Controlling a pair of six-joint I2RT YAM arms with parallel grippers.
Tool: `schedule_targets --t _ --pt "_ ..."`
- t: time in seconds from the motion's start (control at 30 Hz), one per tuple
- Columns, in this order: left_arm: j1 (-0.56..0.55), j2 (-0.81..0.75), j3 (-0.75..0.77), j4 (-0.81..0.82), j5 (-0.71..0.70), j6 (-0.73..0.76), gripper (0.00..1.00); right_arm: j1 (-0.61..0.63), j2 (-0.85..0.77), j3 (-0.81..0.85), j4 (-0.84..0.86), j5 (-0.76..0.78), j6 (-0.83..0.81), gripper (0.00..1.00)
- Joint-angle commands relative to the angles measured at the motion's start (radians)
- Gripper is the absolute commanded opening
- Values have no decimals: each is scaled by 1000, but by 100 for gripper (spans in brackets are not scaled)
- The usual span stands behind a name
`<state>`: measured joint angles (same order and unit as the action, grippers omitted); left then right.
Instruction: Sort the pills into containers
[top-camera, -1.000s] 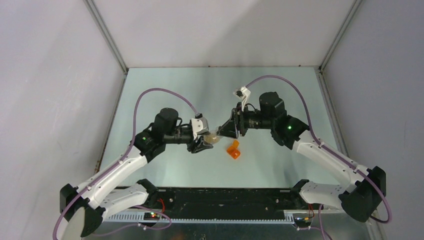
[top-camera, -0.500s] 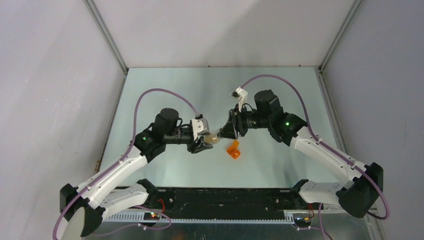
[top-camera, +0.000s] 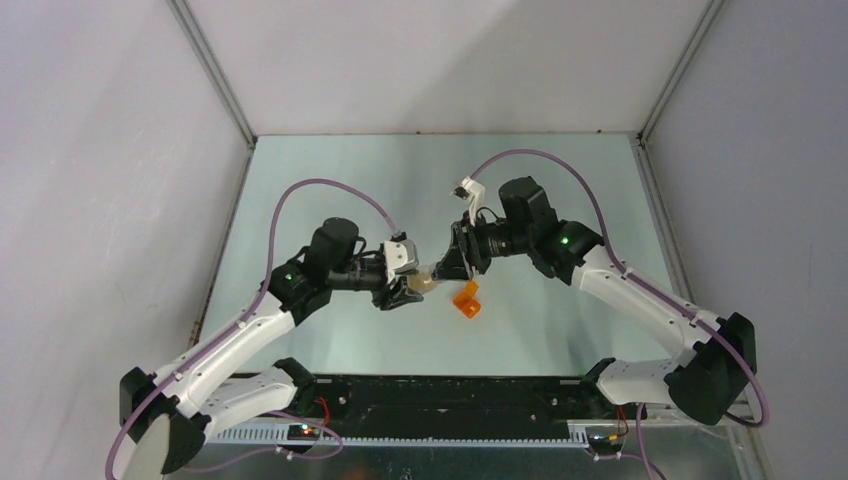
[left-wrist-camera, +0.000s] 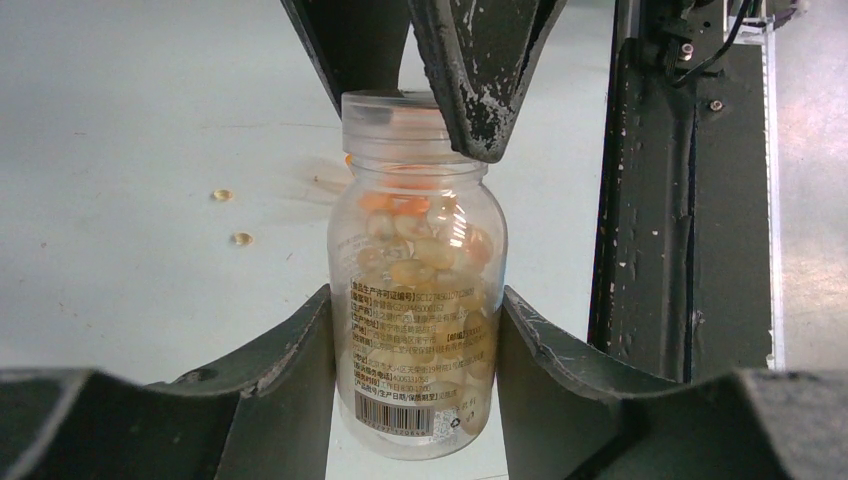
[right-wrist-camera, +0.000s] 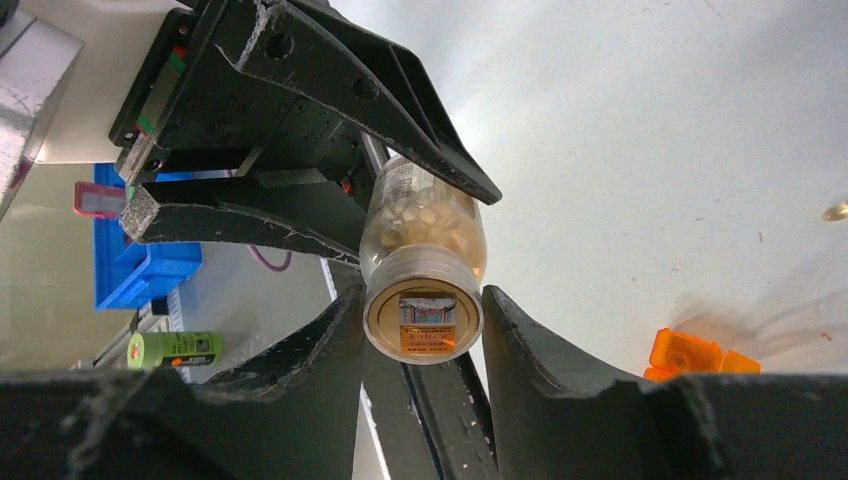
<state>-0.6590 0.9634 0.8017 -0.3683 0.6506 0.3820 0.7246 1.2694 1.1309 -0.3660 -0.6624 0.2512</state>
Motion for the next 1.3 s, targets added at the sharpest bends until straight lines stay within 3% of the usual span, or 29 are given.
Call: schedule_targets --t 0.0,0.27,0.5,0.63,0.83,1.03,1.13,1.27 --pt "-5 -17 58 87 47 49 0 29 36 47 -91 -73 -53 37" --pt "-6 -10 71 55 65 68 0 33 86 92 -143 -86 -58 33" --pt "-9 -12 62 69 67 80 0 31 119 106 -108 -88 53 29" --pt "-18 -19 49 92 37 78 0 31 141 125 -123 -14 149 29" --pt "-25 -34 -8 264 -66 -8 0 78 154 126 -69 162 324 28" --pt "-27 -51 -66 420 -89 -101 0 90 153 84 37 151 429 28" --pt "-25 -72 -93 475 -82 -155 0 89 133 75 72 128 420 28" --pt "-26 -90 -108 491 -74 -198 0 81 88 74 51 123 286 27"
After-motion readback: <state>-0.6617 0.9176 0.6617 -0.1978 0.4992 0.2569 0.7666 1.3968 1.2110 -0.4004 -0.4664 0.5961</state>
